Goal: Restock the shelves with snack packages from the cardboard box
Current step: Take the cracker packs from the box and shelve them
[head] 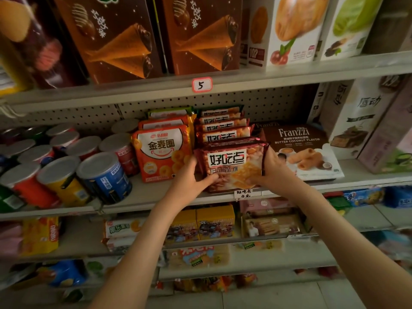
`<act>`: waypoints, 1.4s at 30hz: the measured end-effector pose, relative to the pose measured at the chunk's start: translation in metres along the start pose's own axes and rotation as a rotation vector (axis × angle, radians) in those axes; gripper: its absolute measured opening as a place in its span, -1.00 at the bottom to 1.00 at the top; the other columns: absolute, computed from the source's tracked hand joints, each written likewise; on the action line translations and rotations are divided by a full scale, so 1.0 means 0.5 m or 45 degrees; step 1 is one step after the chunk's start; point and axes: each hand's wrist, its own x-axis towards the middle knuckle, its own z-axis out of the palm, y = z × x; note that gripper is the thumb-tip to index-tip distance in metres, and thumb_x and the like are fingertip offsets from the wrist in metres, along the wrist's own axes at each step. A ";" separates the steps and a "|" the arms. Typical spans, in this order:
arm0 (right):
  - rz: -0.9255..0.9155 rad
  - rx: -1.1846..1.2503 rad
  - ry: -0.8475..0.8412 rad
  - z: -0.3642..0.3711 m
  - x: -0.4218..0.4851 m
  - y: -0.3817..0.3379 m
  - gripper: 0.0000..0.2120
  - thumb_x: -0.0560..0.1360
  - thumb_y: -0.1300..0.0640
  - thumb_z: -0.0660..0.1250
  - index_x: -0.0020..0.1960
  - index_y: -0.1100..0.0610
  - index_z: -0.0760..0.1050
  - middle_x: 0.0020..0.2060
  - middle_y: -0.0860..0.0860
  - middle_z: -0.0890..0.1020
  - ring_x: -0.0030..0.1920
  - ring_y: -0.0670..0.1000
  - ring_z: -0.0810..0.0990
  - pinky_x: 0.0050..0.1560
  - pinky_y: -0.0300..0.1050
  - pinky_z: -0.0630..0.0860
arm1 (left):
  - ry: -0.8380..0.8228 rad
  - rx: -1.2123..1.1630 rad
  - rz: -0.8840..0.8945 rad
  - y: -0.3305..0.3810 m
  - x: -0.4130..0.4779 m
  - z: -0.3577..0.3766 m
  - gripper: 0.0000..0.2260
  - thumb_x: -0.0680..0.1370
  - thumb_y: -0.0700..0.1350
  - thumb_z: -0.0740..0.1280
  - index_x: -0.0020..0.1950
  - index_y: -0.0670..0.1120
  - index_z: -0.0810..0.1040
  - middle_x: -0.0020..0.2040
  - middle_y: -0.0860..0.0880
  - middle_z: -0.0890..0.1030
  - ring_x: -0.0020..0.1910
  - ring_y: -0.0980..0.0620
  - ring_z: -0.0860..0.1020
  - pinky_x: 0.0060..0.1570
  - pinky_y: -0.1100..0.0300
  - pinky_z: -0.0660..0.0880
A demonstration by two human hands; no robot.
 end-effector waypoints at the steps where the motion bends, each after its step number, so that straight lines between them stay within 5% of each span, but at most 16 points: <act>1: -0.006 -0.017 0.009 0.000 0.003 0.000 -0.17 0.30 0.23 0.51 0.43 0.12 0.13 0.29 0.00 0.34 0.33 0.01 0.28 0.23 -0.21 0.20 | 0.005 0.021 0.012 0.001 0.000 0.001 -0.50 0.49 -0.02 0.41 0.37 0.06 0.31 0.24 0.18 0.46 0.23 0.25 0.38 0.20 0.28 0.33; 4: -0.038 -0.045 0.018 0.005 0.010 0.000 -0.18 0.32 0.23 0.50 0.44 0.13 0.12 0.30 0.01 0.32 0.32 0.01 0.28 0.14 -0.30 0.13 | 0.005 0.063 0.031 0.005 0.000 0.000 -0.49 0.50 -0.04 0.39 0.39 0.01 0.29 0.22 0.19 0.43 0.22 0.27 0.35 0.18 0.30 0.31; 14: 0.028 -0.103 -0.060 0.018 0.003 0.004 -0.12 0.38 0.20 0.46 0.49 0.28 -0.03 0.42 0.13 0.19 0.45 0.11 0.14 0.36 -0.15 0.17 | 0.010 0.114 -0.010 -0.006 0.004 0.006 -0.49 0.49 -0.05 0.41 0.38 -0.02 0.30 0.33 0.02 0.41 0.29 0.16 0.35 0.23 0.23 0.30; 17: 0.107 -0.067 -0.042 0.025 -0.012 -0.001 -0.09 0.37 0.24 0.47 0.47 0.32 -0.08 0.41 0.17 0.17 0.44 0.15 0.14 0.26 -0.31 0.16 | 0.008 0.041 -0.057 -0.007 -0.002 0.009 -0.47 0.48 -0.05 0.42 0.38 -0.02 0.27 0.34 0.04 0.38 0.30 0.15 0.32 0.24 0.23 0.25; 20: 0.051 0.020 0.119 0.032 -0.015 0.004 -0.04 0.28 0.30 0.50 0.47 0.26 -0.04 0.36 0.17 0.22 0.41 0.15 0.18 0.33 -0.10 0.22 | 0.009 -0.064 -0.133 0.002 -0.005 0.012 -0.45 0.49 -0.04 0.41 0.40 0.00 0.25 0.27 0.14 0.37 0.23 0.22 0.32 0.22 0.24 0.27; 24: 0.150 0.510 0.065 0.021 -0.008 -0.004 -0.11 0.36 0.13 0.50 0.48 0.04 0.00 0.28 -0.02 0.40 0.29 -0.02 0.40 0.18 -0.08 0.46 | 0.245 -0.593 -0.285 0.032 0.000 0.018 -0.68 0.56 0.02 0.28 0.29 0.00 0.36 0.08 0.18 0.50 0.03 0.27 0.47 -0.03 0.43 0.41; 26: 0.287 0.968 0.064 0.012 0.000 -0.017 -0.32 0.44 0.02 0.41 0.44 -0.04 0.14 0.15 -0.06 0.54 0.14 -0.04 0.55 0.01 -0.11 0.54 | 0.324 -0.764 -0.334 0.050 0.012 0.028 -0.88 0.61 0.04 0.17 0.10 0.09 0.42 -0.04 0.23 0.49 -0.05 0.28 0.47 -0.18 0.41 0.36; 29: 0.502 1.481 0.093 -0.001 0.025 -0.028 -0.63 0.52 -0.14 0.23 0.26 0.00 0.44 0.06 0.07 0.66 -0.01 0.06 0.66 -0.09 0.01 0.55 | 0.351 -0.926 -0.381 0.074 0.034 0.044 -0.86 0.63 0.10 0.09 -0.02 0.20 0.42 0.02 0.14 0.58 -0.03 0.21 0.54 -0.10 0.28 0.46; 32: 0.547 1.596 0.108 -0.007 0.042 -0.039 -0.60 0.56 -0.21 0.09 0.06 0.03 0.55 -0.05 0.10 0.69 -0.06 0.11 0.68 -0.08 0.02 0.52 | 0.385 -1.016 -0.451 0.082 0.051 0.049 -0.80 0.62 0.16 0.06 -0.01 0.18 0.45 0.06 0.00 0.62 -0.02 0.06 0.60 -0.11 0.15 0.53; 38: 0.559 1.598 0.124 -0.005 0.069 -0.054 -0.53 0.57 -0.21 0.07 0.18 0.11 0.50 -0.01 0.15 0.67 -0.01 0.16 0.65 -0.05 0.05 0.53 | 0.424 -1.094 -0.454 0.090 0.069 0.044 -0.77 0.63 0.13 0.05 -0.11 0.16 0.44 -0.17 0.09 0.58 -0.19 0.12 0.57 -0.23 0.20 0.48; 42: 0.580 1.641 0.138 -0.007 0.075 -0.054 -0.56 0.57 -0.19 0.11 0.14 0.13 0.52 -0.01 0.16 0.66 -0.01 0.17 0.64 -0.04 0.05 0.52 | 0.420 -1.085 -0.587 0.084 0.087 0.055 -0.52 0.52 0.32 0.15 0.21 0.00 0.52 0.03 -0.07 0.66 -0.05 -0.05 0.66 -0.09 0.04 0.61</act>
